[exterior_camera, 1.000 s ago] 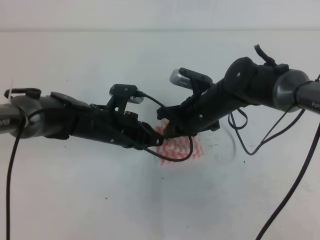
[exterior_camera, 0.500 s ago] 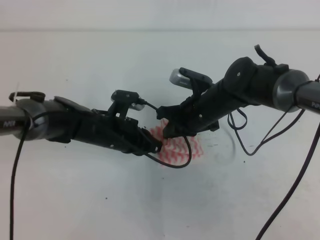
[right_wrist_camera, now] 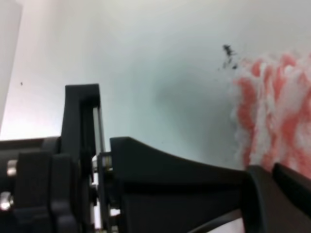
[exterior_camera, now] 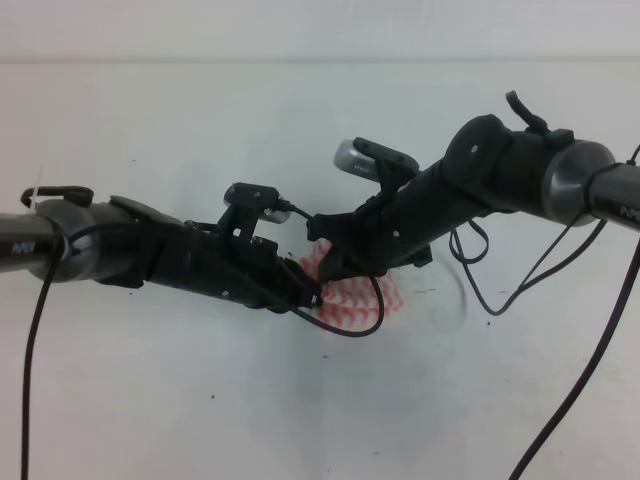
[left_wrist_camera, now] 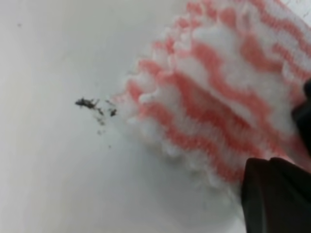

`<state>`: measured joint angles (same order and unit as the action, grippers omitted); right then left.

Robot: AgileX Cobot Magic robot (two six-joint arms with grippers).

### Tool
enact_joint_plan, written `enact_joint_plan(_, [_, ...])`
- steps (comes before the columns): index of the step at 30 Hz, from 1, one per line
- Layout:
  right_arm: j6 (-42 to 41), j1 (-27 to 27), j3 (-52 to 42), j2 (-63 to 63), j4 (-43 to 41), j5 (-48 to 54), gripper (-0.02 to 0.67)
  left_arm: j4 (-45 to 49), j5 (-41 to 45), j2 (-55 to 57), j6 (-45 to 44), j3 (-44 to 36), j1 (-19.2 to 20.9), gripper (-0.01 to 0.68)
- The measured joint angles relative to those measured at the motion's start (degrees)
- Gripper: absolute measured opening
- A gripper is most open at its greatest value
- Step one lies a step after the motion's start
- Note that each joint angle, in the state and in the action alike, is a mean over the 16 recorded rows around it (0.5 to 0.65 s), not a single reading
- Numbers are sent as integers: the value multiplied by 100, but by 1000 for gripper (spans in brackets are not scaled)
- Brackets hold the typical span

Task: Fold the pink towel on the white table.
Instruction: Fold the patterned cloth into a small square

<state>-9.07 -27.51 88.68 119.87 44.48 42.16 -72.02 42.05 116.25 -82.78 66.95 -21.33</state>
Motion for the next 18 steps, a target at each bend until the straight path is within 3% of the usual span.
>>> enact_joint_plan(18, [-4,-63,2,46,-64,-94,-17,115,21,-172,75,-5,2,-5])
